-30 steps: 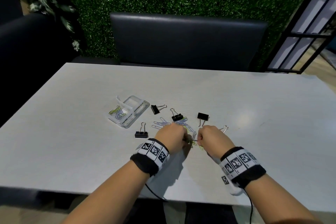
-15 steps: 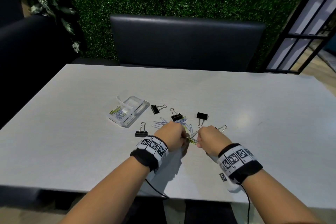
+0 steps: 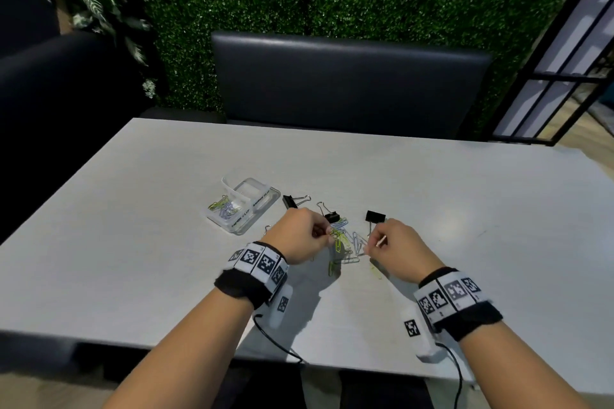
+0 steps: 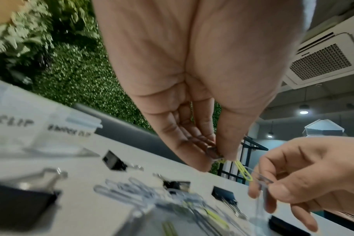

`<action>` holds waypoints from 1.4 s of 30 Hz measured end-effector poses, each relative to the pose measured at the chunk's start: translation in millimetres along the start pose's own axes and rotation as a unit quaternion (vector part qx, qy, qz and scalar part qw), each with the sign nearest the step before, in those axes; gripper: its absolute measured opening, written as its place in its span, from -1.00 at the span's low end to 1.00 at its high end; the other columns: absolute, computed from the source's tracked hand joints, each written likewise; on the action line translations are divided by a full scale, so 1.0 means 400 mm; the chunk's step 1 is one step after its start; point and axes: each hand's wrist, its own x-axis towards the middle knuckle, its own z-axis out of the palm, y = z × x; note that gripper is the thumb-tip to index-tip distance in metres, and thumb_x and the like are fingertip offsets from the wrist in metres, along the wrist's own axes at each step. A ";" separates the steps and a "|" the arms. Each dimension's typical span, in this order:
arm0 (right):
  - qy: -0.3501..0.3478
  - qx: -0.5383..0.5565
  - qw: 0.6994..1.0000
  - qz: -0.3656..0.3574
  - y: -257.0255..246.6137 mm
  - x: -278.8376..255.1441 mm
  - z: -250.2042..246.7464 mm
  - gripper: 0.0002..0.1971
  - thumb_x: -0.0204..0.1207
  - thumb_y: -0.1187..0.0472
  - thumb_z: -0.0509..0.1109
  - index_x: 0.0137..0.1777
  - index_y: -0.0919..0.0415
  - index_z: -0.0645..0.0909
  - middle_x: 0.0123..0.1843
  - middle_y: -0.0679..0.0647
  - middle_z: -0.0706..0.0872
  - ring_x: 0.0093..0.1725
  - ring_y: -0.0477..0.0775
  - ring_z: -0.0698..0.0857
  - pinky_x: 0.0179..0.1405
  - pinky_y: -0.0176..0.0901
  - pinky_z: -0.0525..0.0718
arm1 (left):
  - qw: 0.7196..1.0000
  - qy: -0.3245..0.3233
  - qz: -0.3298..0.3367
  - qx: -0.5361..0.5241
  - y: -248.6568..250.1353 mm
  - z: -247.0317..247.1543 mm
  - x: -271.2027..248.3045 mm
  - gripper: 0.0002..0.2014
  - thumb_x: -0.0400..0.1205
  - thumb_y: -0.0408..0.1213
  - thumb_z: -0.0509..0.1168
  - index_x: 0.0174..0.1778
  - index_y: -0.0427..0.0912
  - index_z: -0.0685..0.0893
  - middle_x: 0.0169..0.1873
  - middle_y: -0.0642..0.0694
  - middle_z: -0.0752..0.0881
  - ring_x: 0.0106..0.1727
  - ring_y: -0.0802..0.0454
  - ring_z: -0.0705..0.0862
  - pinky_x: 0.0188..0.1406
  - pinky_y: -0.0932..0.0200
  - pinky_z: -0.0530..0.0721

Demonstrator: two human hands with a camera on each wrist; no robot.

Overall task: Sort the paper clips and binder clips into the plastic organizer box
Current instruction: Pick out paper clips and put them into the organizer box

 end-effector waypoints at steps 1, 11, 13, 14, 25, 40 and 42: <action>0.012 0.023 1.000 -0.002 -0.001 0.006 0.001 -0.88 0.48 0.20 0.51 -0.27 0.11 0.68 -0.06 -0.09 0.69 -0.05 -0.02 0.69 -0.03 -0.18 0.56 | 1.000 0.008 0.000 -0.003 -0.003 -0.013 -0.003 -0.88 0.58 -0.11 0.48 -0.08 -0.07 0.81 -0.29 0.08 0.79 -0.23 0.17 0.74 -0.21 0.36 0.62; -0.036 0.490 0.868 0.076 -0.141 0.085 0.035 -0.82 0.56 0.48 0.40 -0.24 0.33 0.51 -0.05 0.38 0.86 0.06 0.51 0.82 -0.05 0.20 0.81 | 0.994 0.090 -0.052 -0.022 -0.073 -0.170 -0.052 -0.90 0.59 -0.16 0.48 -0.22 -0.02 0.74 -0.40 0.15 0.71 -0.36 0.32 0.64 -0.36 0.48 0.46; -0.043 0.470 0.878 0.077 -0.210 0.117 0.053 -0.86 0.56 0.47 0.40 -0.21 0.35 0.54 -0.12 0.41 0.85 -0.01 0.49 0.84 -0.01 0.28 0.79 | 0.990 0.116 -0.085 -0.010 -0.109 -0.212 -0.062 -0.89 0.59 -0.15 0.47 -0.18 -0.09 0.79 -0.38 0.15 0.72 -0.34 0.24 0.66 -0.36 0.42 0.48; -0.052 0.455 0.886 0.070 -0.246 0.136 0.064 -0.88 0.55 0.46 0.41 -0.19 0.36 0.55 -0.14 0.42 0.85 -0.04 0.47 0.85 0.01 0.31 0.77 | 0.986 0.129 -0.107 0.000 -0.129 -0.234 -0.063 -0.89 0.59 -0.14 0.46 -0.16 -0.09 0.81 -0.36 0.12 0.73 -0.31 0.17 0.69 -0.35 0.38 0.50; -0.100 0.269 0.958 0.020 -0.508 0.301 0.204 -0.91 0.46 0.46 0.47 -0.25 0.36 0.67 -0.32 0.33 0.81 -0.40 0.22 0.82 -0.19 0.23 0.87 | 0.953 0.164 -0.244 0.073 -0.284 -0.325 -0.019 -0.89 0.51 -0.27 0.52 -0.16 -0.20 0.92 -0.21 -0.17 0.88 -0.11 -0.07 0.83 -0.16 0.19 0.71; 0.010 0.013 0.999 0.031 -0.132 0.221 0.001 -0.96 0.52 0.20 0.46 -0.08 0.11 0.74 -0.08 0.02 0.79 -0.07 0.08 0.77 -0.05 -0.11 0.72 | 0.993 0.025 -0.078 0.088 -0.081 -0.132 0.044 -0.73 0.58 -0.02 0.43 0.16 0.02 0.80 0.06 0.04 0.82 0.06 0.04 0.77 0.04 0.14 0.72; -0.033 -0.034 0.999 0.017 -0.106 0.222 0.019 -0.80 0.50 0.11 0.53 0.11 0.07 0.72 0.03 0.00 0.69 0.02 0.04 0.69 0.03 -0.14 0.64 | 0.991 0.006 -0.073 0.116 -0.054 -0.108 0.077 -0.72 0.58 -0.02 0.40 0.17 0.04 0.80 0.11 -0.01 0.80 0.15 -0.04 0.76 0.13 0.07 0.73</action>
